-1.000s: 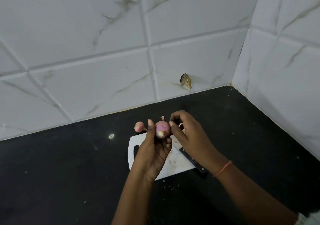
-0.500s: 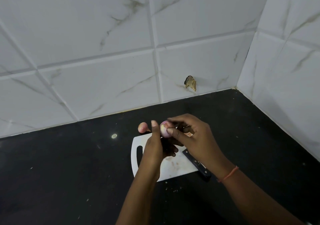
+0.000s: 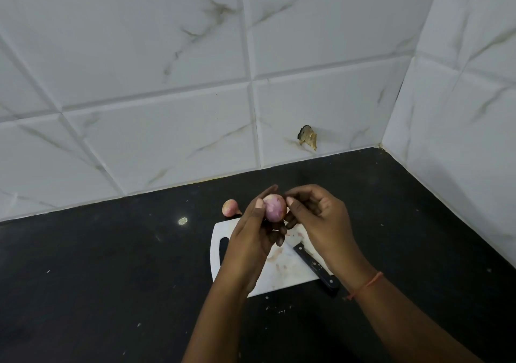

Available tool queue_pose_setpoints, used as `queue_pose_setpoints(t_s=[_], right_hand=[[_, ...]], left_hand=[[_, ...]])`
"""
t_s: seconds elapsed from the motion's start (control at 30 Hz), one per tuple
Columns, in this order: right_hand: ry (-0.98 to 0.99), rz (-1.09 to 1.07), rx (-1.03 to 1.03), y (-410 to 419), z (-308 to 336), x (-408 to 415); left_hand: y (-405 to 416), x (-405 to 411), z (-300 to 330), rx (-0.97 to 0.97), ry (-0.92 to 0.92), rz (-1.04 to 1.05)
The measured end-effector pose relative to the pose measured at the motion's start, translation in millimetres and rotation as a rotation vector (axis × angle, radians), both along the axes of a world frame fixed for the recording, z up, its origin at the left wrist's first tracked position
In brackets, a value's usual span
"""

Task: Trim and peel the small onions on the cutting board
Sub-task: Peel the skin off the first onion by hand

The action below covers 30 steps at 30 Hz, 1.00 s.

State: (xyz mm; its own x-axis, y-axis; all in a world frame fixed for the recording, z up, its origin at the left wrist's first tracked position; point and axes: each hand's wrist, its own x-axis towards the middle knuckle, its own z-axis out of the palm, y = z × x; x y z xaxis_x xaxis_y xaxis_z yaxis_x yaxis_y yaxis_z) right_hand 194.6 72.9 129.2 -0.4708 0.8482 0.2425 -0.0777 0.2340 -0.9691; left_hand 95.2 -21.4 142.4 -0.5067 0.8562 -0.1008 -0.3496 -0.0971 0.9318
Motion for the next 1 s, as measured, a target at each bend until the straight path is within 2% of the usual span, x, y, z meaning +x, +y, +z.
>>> queue_pose_setpoints(t_s=[0.13, 0.3, 0.53, 0.67, 0.83, 1.0], right_hand=[[0.004, 0.081, 0.089, -5.2, 3.1, 2.0], [-0.136, 0.065, 0.439, -4.7, 3.9, -0.5], [-0.136, 0.04, 0.497, 0.3, 10.0, 2.4], [-0.17, 0.031, 0.549, 1.6, 6.9, 0.3], [-0.112, 0.128, 0.41, 6.3, 4.5, 5.6], [-0.007, 0.143, 0.018, 6.8, 0.9, 7.3]], left_hand=[[-0.9, -3.8, 0.9, 0.022, 0.007, -0.037], [-2.0, -4.1, -2.2, 0.02, 0.01, -0.035], [-1.6, -6.9, -8.5, 0.025, 0.032, 0.013], [1.3, -4.1, -10.2, 0.016, -0.083, 0.025], [5.2, -2.5, -12.3, 0.003, -0.291, 0.034], [6.4, -6.9, -12.2, 0.007, -0.424, 0.053]])
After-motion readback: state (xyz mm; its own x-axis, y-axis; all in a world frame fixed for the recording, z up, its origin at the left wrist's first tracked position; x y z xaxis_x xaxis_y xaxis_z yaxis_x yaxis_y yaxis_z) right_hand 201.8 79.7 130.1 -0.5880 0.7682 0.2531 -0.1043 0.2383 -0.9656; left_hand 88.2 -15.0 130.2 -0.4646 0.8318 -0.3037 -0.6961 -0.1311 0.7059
